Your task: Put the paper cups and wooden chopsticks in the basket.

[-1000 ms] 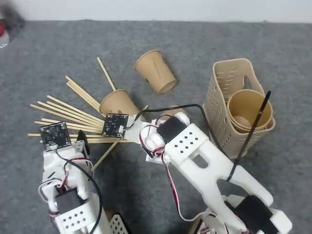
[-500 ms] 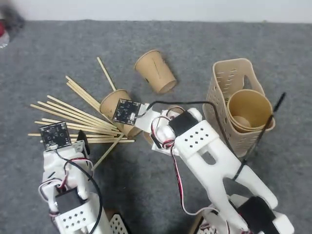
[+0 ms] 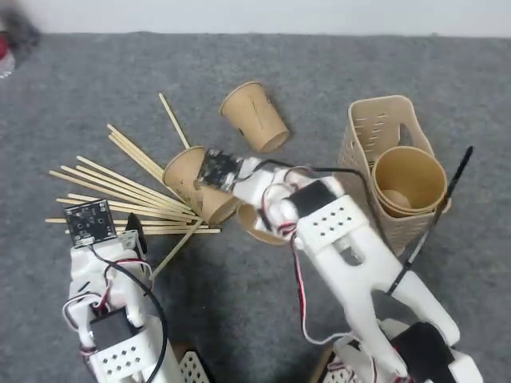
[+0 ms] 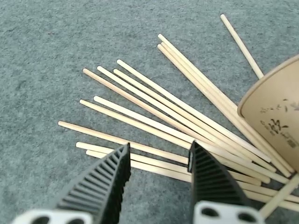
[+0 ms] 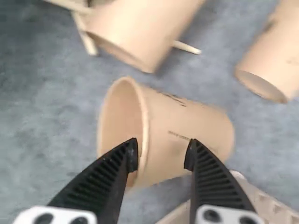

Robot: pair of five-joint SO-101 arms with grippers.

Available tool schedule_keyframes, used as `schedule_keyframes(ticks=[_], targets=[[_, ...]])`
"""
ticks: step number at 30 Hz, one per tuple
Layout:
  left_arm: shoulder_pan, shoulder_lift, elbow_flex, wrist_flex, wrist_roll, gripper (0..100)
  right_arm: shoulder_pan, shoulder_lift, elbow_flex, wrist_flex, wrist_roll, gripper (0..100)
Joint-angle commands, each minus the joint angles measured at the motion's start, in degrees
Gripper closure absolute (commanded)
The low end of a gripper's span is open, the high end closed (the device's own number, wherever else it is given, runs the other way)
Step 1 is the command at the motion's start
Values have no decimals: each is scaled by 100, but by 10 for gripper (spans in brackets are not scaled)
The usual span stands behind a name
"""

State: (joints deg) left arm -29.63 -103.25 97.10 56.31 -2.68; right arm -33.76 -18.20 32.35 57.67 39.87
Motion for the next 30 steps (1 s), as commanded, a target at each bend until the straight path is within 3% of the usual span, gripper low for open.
schedule_keyframes(ticks=[1, 7, 12, 17, 23, 30], targets=[[44, -53, -66, -26, 18, 805, 426, -233, -35, -268, 123, 843], [44, -53, -66, -26, 18, 805, 532, -242, -35, -259, 527, 858], [44, -53, -66, -26, 18, 805, 541, -154, -44, -365, 1116, 995], [44, -53, -66, -26, 18, 805, 541, -48, -149, -224, 1196, 991], [53, -53, -66, -26, 18, 805, 505, -655, -2119, 1578, 492, 991], [53, -53, -66, -26, 18, 805, 541, -1086, -4589, 3556, 352, 991]])
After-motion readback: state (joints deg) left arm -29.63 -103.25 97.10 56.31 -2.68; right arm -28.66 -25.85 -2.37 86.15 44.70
